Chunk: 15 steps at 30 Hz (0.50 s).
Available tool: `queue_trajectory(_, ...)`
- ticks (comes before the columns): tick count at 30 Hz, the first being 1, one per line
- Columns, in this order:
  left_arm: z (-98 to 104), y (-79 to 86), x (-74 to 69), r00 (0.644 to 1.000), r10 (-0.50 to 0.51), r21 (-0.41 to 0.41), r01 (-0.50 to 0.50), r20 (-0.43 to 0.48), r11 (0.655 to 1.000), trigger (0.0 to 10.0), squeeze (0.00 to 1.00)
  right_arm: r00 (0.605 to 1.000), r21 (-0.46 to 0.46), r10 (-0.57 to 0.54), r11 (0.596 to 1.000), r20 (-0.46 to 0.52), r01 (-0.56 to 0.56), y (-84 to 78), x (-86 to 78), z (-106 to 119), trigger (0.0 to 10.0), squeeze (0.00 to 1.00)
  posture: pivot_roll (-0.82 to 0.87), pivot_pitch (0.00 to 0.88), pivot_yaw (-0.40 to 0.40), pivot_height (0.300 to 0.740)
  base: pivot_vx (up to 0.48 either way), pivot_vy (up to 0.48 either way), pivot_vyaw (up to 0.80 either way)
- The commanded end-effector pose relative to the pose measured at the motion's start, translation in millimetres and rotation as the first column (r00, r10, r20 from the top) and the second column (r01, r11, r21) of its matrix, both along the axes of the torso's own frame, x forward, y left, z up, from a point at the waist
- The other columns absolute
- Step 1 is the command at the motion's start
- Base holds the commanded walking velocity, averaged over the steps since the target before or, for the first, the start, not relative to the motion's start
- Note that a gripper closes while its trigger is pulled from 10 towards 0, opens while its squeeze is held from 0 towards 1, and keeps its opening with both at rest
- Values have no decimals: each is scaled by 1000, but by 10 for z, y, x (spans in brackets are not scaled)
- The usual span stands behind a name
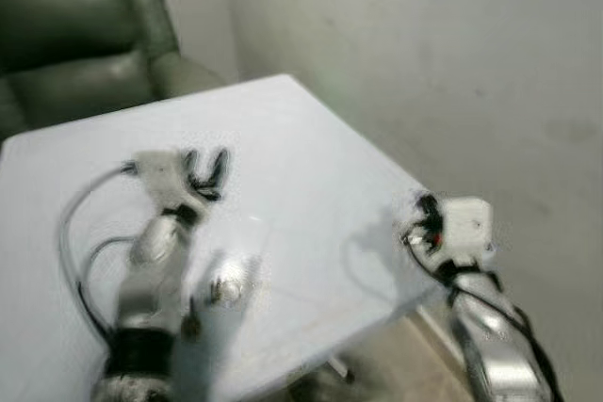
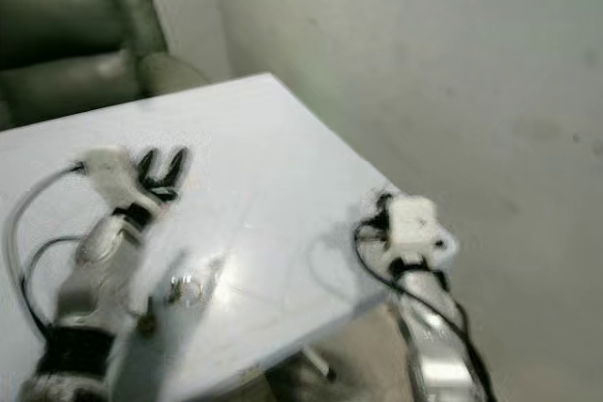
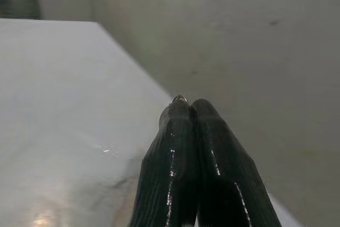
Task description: Hang keys on a hook
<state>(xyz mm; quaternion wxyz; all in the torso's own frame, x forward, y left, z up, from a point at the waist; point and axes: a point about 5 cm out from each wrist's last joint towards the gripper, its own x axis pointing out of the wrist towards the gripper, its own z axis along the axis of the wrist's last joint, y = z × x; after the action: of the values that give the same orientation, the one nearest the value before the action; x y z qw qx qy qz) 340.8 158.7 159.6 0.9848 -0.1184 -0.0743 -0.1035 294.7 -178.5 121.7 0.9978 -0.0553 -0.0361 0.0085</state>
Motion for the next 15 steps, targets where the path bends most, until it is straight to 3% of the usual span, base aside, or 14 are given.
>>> queue_trajectory(1, -18, 115, -20, 999, 34, 19, -33, -11, 999, 10000, 0, 999, 3, 25, 1000, 27, -25, 78, 8, 62, 10000, 0, 111, 0, 36, 740, 0, 0, -769)
queue_trajectory(15, -3, 110, -70, 999, 46, 56, -46, 1, 997, 10000, 0, 999, 2, 12, 1000, 47, -12, 31, 17, 116, 10000, 0, 111, 0, 41, 740, 0, 0, -769)
